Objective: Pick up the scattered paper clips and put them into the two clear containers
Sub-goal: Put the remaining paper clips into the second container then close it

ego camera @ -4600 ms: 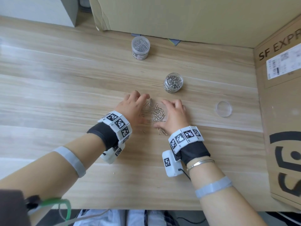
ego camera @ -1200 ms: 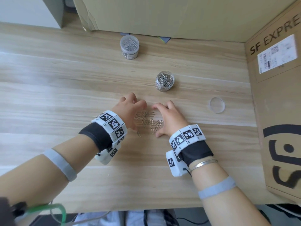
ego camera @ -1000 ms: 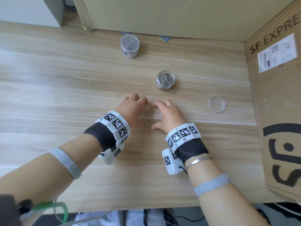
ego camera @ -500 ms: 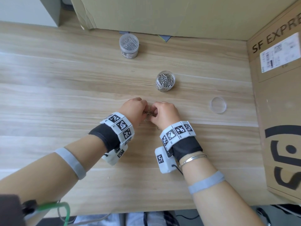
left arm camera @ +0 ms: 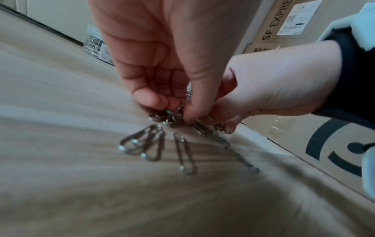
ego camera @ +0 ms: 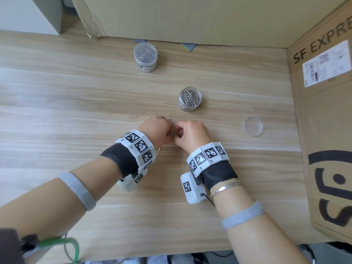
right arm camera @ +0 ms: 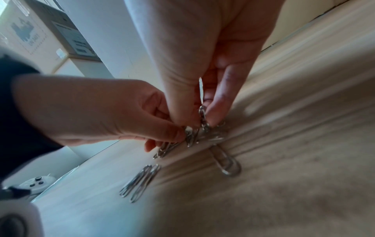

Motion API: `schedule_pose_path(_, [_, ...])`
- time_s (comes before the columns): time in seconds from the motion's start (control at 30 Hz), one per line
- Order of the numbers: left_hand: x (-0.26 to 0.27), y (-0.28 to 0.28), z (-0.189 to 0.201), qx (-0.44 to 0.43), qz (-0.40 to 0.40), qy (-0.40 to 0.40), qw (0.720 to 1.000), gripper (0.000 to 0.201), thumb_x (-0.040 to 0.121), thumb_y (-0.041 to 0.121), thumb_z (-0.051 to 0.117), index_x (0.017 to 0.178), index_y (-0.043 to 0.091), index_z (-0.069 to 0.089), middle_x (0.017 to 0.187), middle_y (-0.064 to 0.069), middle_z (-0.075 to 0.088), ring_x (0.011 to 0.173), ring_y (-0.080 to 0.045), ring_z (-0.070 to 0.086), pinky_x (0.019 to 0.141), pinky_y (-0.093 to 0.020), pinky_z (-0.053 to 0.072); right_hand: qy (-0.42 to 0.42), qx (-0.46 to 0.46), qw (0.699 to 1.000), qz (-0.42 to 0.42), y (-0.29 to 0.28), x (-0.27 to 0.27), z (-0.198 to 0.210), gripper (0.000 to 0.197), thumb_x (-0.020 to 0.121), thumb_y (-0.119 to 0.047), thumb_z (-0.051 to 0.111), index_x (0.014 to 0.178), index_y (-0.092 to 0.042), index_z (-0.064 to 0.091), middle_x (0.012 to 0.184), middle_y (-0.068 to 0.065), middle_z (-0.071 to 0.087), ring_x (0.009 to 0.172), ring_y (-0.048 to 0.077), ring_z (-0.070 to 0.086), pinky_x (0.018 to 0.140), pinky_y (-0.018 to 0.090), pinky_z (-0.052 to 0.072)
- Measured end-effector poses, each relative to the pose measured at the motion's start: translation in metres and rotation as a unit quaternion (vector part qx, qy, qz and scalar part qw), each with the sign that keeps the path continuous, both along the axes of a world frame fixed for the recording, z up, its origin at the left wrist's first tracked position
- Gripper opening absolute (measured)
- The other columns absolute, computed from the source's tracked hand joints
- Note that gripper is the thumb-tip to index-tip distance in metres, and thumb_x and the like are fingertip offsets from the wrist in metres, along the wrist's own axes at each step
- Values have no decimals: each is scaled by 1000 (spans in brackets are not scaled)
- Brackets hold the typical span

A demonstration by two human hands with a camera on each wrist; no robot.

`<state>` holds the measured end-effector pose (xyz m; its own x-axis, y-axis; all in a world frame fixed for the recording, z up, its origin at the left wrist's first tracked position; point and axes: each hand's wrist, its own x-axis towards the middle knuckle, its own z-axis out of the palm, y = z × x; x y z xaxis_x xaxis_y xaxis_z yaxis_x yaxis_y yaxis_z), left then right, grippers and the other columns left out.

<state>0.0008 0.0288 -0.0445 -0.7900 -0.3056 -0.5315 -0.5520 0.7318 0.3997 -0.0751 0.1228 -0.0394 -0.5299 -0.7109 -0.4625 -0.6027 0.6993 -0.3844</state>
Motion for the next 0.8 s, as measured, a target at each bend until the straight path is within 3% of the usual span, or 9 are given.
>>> schedule_pose_path(0.23, [-6, -6, -1, 18, 5, 4, 1000, 22, 88, 17, 52, 105, 5, 59, 106, -13, 58, 102, -31, 58, 84, -35, 44, -12, -27, 999, -38, 2, -17, -1, 6, 73, -15, 65, 76, -17, 68, 76, 2, 67, 77, 21, 62, 67, 23, 44])
schedule_pose_path(0.33, [-9, -14, 2, 27, 21, 27, 999, 18, 88, 17, 53, 99, 6, 60, 93, -9, 58, 98, -30, 58, 80, -33, 43, -9, -83, 993, -79, -2, -34, 11, 4, 73, -15, 67, 74, -17, 69, 67, -5, 61, 66, 12, 58, 67, 23, 47])
schedule_pose_path(0.4, [-14, -18, 6, 33, 36, 44, 998, 17, 88, 16, 54, 100, 5, 60, 99, -12, 63, 97, -29, 58, 80, -33, 44, 7, -122, 987, -102, -9, -47, 20, 4, 74, -14, 67, 76, -16, 70, 67, -6, 60, 64, 10, 55, 67, 22, 47])
schedule_pose_path(0.53, [-25, -25, 13, 37, 63, 80, 994, 16, 86, 13, 55, 97, 5, 61, 100, -14, 65, 95, -31, 58, 82, -36, 46, 27, -147, 981, -125, -27, -66, 23, 5, 76, -15, 66, 79, -15, 70, 68, -5, 59, 66, 11, 54, 69, 20, 44])
schedule_pose_path(0.73, [-37, -34, 18, 43, 81, 103, 990, 14, 85, 13, 56, 93, 2, 61, 83, -9, 56, 92, -33, 58, 83, -41, 48, 17, -131, 983, -126, -39, -74, 14, 8, 80, -22, 69, 86, -18, 72, 74, -6, 61, 73, 10, 58, 81, 29, 53])
schedule_pose_path(0.8, [-42, -36, 19, 37, 82, 110, 990, 15, 85, 13, 56, 94, 2, 61, 84, -11, 59, 92, -33, 58, 83, -40, 46, -1, -132, 982, -133, -37, -74, 15, 14, 80, -25, 70, 92, -17, 73, 79, -3, 67, 77, 11, 63, 85, 30, 53])
